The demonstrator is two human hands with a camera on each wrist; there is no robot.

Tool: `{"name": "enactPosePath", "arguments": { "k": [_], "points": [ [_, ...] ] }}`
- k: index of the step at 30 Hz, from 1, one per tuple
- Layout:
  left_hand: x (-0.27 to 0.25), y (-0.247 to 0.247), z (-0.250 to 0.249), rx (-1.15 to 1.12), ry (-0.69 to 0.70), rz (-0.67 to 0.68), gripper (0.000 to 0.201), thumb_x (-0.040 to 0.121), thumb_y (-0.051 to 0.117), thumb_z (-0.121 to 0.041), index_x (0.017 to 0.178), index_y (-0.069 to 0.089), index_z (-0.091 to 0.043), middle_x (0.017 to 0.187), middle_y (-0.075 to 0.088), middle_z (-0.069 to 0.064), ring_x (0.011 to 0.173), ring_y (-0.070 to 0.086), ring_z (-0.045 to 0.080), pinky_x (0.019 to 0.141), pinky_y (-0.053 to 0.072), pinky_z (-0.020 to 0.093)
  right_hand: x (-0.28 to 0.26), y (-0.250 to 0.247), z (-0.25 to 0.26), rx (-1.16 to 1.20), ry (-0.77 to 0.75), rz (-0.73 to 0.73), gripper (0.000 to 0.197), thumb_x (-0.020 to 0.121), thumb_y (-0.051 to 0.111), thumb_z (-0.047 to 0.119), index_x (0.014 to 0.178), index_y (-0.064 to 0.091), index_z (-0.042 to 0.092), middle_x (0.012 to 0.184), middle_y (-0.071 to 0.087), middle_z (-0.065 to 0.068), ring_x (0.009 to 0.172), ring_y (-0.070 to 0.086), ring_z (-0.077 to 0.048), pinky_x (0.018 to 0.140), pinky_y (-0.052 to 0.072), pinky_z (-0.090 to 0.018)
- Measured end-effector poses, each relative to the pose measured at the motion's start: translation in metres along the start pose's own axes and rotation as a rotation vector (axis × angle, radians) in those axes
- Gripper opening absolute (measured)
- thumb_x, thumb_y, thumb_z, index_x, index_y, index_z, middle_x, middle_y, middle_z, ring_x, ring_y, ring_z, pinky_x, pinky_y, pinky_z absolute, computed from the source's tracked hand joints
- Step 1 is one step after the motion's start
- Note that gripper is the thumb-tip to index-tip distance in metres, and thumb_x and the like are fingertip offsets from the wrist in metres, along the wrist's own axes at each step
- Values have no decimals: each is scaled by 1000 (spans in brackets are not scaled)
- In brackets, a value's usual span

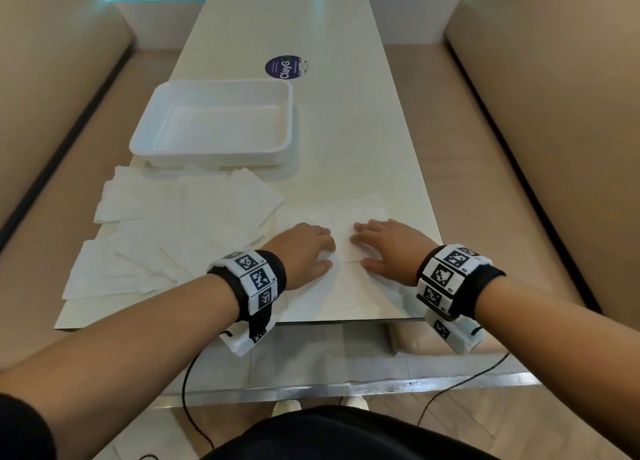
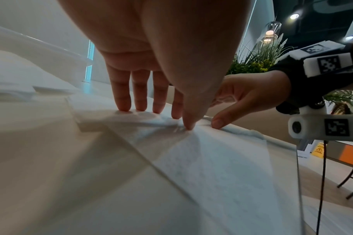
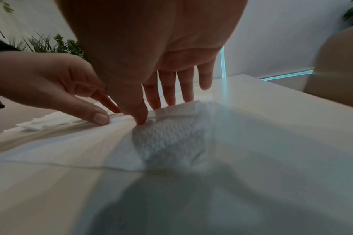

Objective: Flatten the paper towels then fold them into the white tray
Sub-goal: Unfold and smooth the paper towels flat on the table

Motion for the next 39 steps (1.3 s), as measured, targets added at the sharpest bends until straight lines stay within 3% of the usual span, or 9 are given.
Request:
{"name": "enactPosePath", "arguments": {
  "k": [8, 13, 20, 25, 29, 32, 34, 36, 39],
  "points": [
    [0, -2, -2, 8, -24, 19, 41, 94, 53, -43, 129, 55, -22, 150, 40, 2, 131, 42, 22, 106, 34, 34, -1, -3, 2, -25, -3, -4, 40, 98, 42, 32, 137, 45, 25, 153, 32, 5, 137, 35, -18, 107, 37, -35],
    [1, -2, -6, 61, -15, 48, 37, 96, 49, -41, 126, 57, -20, 147, 43, 3, 127, 47, 23, 103, 37, 36, -2, -6, 0, 13, 27, 18, 47, 91, 52, 41, 136, 45, 29, 153, 32, 10, 135, 37, -15, 105, 39, -34],
    [4, -6, -8, 71, 20, 11, 30, 99, 43, -34, 111, 65, -17, 123, 60, 3, 112, 57, 22, 92, 44, 36, -1, -6, 0, 21, 39, 9, 47, 89, 55, 41, 134, 47, 29, 150, 37, 9, 133, 38, -16, 104, 39, -34],
    [5, -12, -5, 6, -39, -29, 29, 99, 40, -33, 109, 61, -15, 104, 64, 3, 93, 58, 23, 81, 44, 35, 0, -14, -1, 60, 72, -78, 29, 92, 50, 35, 118, 59, 27, 121, 61, 6, 113, 53, -17, 90, 46, -34],
    [2, -15, -2, -72, -69, -81, 37, 95, 49, -41, 125, 53, -20, 121, 59, 1, 113, 52, 21, 92, 43, 34, -1, -30, -1, 82, 67, -241, 23, 94, 46, 31, 104, 66, 24, 104, 67, 6, 102, 57, -18, 79, 46, -31],
    [6, -13, -2, -48, -118, -53, 42, 97, 46, -38, 135, 48, -20, 130, 58, 3, 118, 53, 23, 96, 43, 36, -2, -39, 3, 112, 21, -342, 18, 90, 56, 26, 101, 68, 20, 107, 67, 2, 105, 56, -22, 83, 45, -34],
    [10, -14, 1, -20, -167, -59, 34, 101, 37, -32, 125, 58, -21, 116, 65, 7, 104, 59, 27, 87, 47, 36, -7, -44, 6, 116, 30, -456, 19, 82, 64, 22, 100, 63, 15, 110, 60, -2, 102, 50, -24, 82, 44, -35],
    [10, -19, 2, -35, -185, -90, 34, 102, 34, -31, 119, 62, -21, 108, 67, 7, 97, 61, 28, 82, 48, 36, -16, -47, 11, 160, 58, -530, 19, 78, 66, 19, 91, 52, 14, 97, 51, -1, 88, 44, -21, 74, 40, -31],
    [4, -30, 11, -128, -188, -164, 32, 101, 38, -31, 117, 64, -21, 107, 69, 6, 98, 61, 27, 84, 47, 36, -23, -32, 30, 193, -25, -384, 13, 83, 61, 19, 82, 48, 19, 86, 50, 2, 80, 43, -18, 70, 36, -29]
  ]
}}
Point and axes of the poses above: each hand's wrist, its own x-axis towards the middle knuckle, its own y-axis out of the palm, z = x × y, the point moved 5 cm from there along x, towards the middle knuckle
